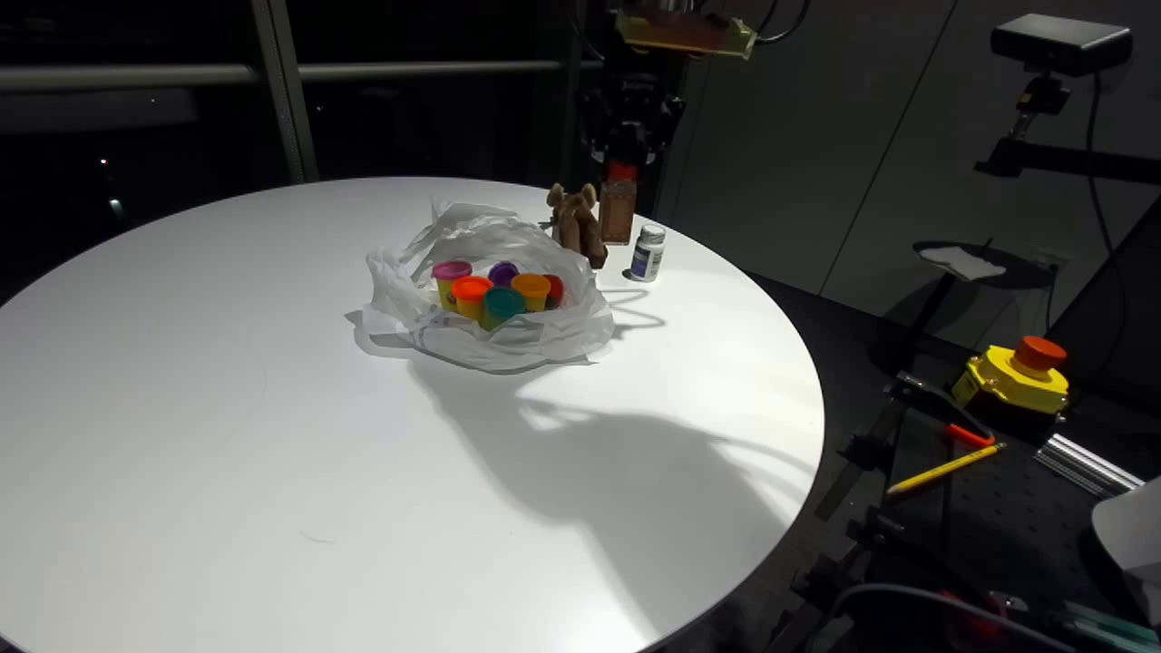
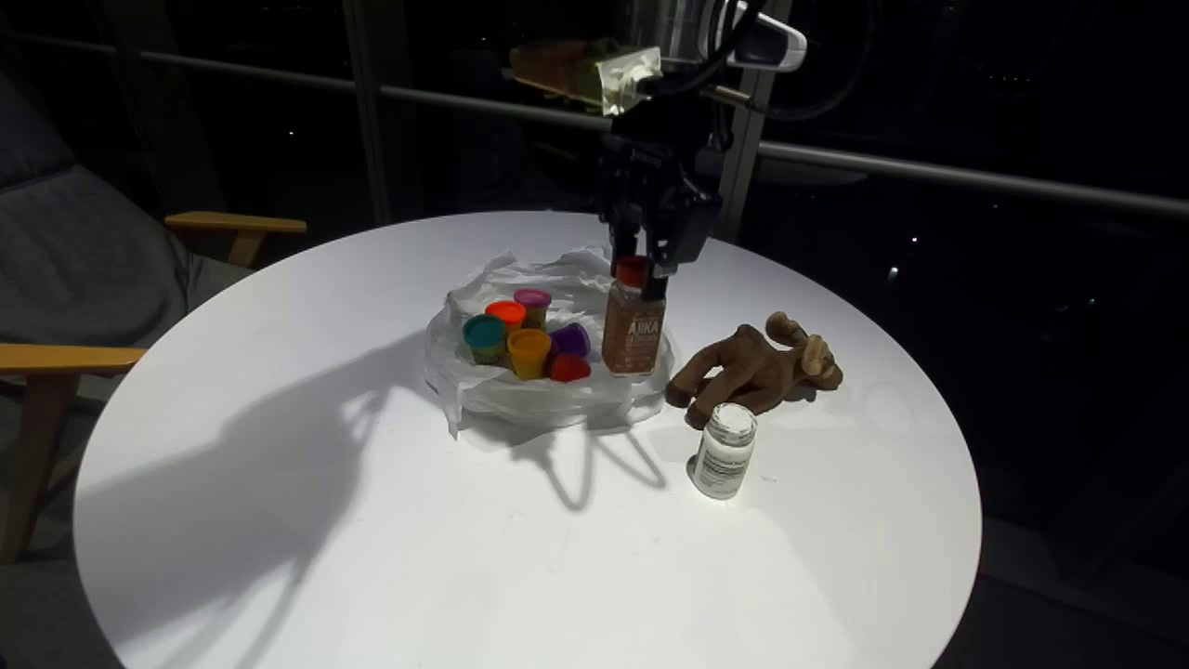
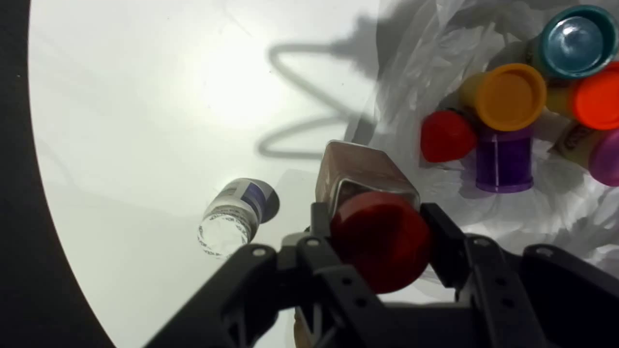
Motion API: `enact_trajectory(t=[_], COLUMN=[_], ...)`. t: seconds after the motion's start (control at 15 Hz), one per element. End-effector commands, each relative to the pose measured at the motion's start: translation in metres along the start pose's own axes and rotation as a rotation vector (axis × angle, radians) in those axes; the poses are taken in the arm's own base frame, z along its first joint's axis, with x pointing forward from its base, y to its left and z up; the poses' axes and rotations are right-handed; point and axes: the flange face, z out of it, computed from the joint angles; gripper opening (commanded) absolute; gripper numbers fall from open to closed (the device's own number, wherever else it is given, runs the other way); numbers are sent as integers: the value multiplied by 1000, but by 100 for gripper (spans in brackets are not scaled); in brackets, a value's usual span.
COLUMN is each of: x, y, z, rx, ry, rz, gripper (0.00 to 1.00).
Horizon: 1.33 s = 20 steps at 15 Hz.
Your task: Remove the objects from the plastic and put them on the table
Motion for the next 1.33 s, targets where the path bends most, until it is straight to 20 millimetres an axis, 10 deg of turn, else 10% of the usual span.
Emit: enact_trajectory(t=[0.0, 0.8, 0.93, 1.27], x=[6, 24, 26, 23], y=[17, 36, 37, 25], z=[23, 83, 83, 69], rx=[-12, 35, 39, 78], ry=[-50, -54, -43, -57], rz=[-4, -106, -110, -112], gripper=[25, 25, 75, 100])
